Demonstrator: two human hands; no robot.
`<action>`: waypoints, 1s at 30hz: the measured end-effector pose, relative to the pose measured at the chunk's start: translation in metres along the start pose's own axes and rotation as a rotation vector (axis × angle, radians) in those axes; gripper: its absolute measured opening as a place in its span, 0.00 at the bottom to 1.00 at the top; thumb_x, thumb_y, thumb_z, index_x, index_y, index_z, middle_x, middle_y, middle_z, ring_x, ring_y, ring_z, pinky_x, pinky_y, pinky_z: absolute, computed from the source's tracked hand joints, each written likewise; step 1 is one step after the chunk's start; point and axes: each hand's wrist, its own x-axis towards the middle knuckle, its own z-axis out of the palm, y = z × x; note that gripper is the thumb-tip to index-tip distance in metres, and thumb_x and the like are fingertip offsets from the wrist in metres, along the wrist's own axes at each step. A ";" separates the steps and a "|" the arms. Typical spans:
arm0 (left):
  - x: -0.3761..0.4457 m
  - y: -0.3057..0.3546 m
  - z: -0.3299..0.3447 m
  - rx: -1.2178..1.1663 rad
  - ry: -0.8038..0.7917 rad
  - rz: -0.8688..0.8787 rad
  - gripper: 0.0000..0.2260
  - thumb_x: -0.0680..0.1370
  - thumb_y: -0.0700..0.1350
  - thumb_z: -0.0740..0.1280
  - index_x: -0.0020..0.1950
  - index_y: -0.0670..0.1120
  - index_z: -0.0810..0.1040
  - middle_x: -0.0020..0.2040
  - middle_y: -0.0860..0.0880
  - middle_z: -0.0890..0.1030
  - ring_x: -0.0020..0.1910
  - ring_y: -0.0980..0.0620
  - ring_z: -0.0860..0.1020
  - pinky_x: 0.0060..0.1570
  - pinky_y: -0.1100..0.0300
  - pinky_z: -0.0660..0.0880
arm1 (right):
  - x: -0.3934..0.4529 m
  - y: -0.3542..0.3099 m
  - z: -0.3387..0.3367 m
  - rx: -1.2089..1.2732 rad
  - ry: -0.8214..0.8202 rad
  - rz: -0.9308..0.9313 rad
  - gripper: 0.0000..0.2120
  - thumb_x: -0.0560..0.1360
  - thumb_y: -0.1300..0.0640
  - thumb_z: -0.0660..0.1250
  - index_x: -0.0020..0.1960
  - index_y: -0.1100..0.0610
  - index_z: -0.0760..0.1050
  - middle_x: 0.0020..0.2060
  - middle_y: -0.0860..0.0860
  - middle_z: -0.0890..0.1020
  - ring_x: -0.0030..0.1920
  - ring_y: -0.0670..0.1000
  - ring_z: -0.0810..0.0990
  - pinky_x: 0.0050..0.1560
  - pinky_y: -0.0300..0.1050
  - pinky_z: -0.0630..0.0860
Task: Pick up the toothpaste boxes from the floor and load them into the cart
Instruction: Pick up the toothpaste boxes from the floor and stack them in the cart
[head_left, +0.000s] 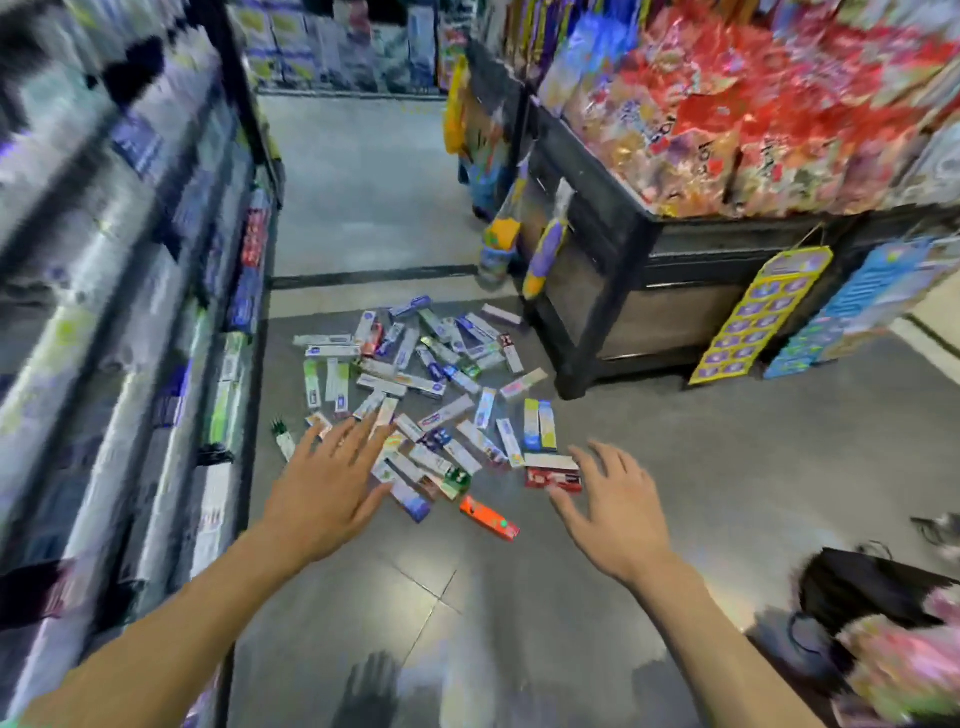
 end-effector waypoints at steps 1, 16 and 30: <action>0.004 -0.012 0.005 -0.008 -0.014 -0.008 0.36 0.83 0.62 0.40 0.74 0.41 0.72 0.68 0.40 0.77 0.66 0.39 0.77 0.64 0.38 0.71 | 0.014 -0.008 0.005 0.005 -0.014 -0.016 0.31 0.75 0.34 0.53 0.68 0.52 0.76 0.64 0.56 0.78 0.67 0.61 0.75 0.65 0.56 0.73; 0.175 -0.097 0.099 -0.026 -0.214 -0.106 0.32 0.82 0.62 0.46 0.74 0.43 0.72 0.69 0.43 0.77 0.67 0.42 0.76 0.68 0.44 0.63 | 0.240 -0.031 0.106 0.033 -0.232 -0.054 0.36 0.74 0.32 0.48 0.71 0.51 0.72 0.69 0.55 0.75 0.68 0.61 0.73 0.69 0.56 0.69; 0.365 -0.076 0.334 -0.152 -0.311 0.218 0.29 0.78 0.58 0.65 0.74 0.44 0.70 0.71 0.42 0.75 0.69 0.40 0.74 0.67 0.40 0.69 | 0.325 0.047 0.328 0.078 -0.415 0.230 0.33 0.74 0.35 0.52 0.71 0.53 0.70 0.68 0.58 0.73 0.67 0.63 0.72 0.67 0.59 0.69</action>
